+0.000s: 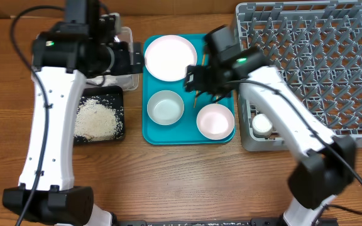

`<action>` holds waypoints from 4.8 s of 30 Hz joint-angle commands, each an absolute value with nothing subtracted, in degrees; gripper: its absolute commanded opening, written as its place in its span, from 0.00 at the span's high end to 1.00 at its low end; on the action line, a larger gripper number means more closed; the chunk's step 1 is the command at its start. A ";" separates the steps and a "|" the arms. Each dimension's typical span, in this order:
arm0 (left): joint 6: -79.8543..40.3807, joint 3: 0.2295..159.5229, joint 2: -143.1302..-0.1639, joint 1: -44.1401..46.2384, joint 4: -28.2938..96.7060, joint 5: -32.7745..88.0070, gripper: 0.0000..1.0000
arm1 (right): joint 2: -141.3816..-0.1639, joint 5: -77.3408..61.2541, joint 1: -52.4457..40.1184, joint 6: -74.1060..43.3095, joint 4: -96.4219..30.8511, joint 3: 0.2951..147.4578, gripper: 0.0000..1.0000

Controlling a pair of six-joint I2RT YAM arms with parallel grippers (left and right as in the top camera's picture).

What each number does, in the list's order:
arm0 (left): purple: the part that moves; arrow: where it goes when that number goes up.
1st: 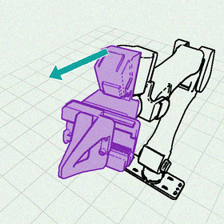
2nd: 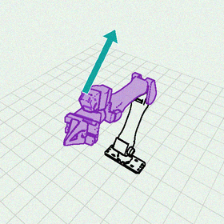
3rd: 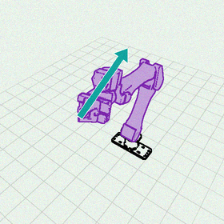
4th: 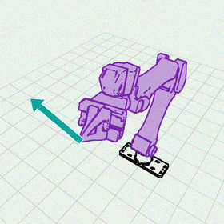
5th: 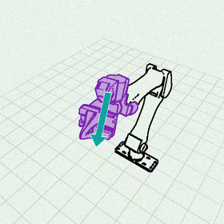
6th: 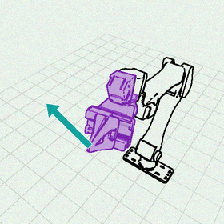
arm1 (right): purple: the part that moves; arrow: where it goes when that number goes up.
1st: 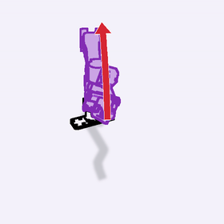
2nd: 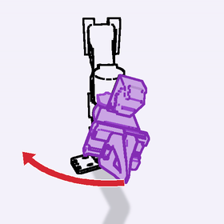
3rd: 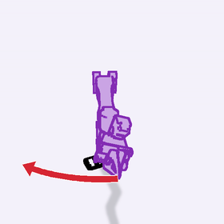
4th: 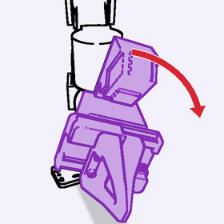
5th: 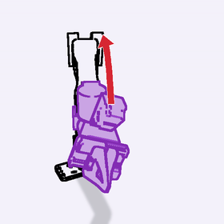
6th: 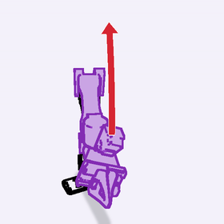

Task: Sort waste into correct bins and load items into the dishwasher
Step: 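Retract the left arm and reach the right gripper to the grey bowl, then grasp the grey bowl with the right gripper and carry it to the rack, then lower the grey bowl into the rack's back row and open the right gripper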

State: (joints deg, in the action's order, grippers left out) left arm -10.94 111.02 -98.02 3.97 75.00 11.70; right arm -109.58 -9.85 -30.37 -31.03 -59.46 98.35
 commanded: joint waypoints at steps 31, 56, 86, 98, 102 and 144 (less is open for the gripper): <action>-18.46 111.28 -98.13 -3.33 75.11 2.98 0.00 | -126.52 -7.55 -34.17 -37.78 -52.99 98.56 0.93; -18.46 111.28 -98.13 -3.36 75.11 2.96 0.00 | -99.63 26.50 -17.56 -35.18 -56.01 105.14 0.96; -18.46 111.28 -98.13 -3.36 75.11 2.96 0.00 | -128.25 56.38 -14.00 22.52 0.82 105.08 0.96; -18.46 111.28 -98.13 -3.36 75.11 2.96 0.00 | -132.90 58.67 -11.92 24.18 3.62 105.06 0.96; -18.46 111.28 -98.13 -3.36 75.11 2.96 0.00 | -132.92 58.67 -11.18 24.03 4.34 105.06 0.96; -18.46 111.28 -98.13 -3.36 75.11 2.96 0.00 | -135.57 51.83 -11.73 22.74 9.17 105.06 0.96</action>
State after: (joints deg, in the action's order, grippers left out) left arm -17.91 110.98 -98.17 -3.75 75.22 3.57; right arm -134.65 51.44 -11.03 23.11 8.88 104.86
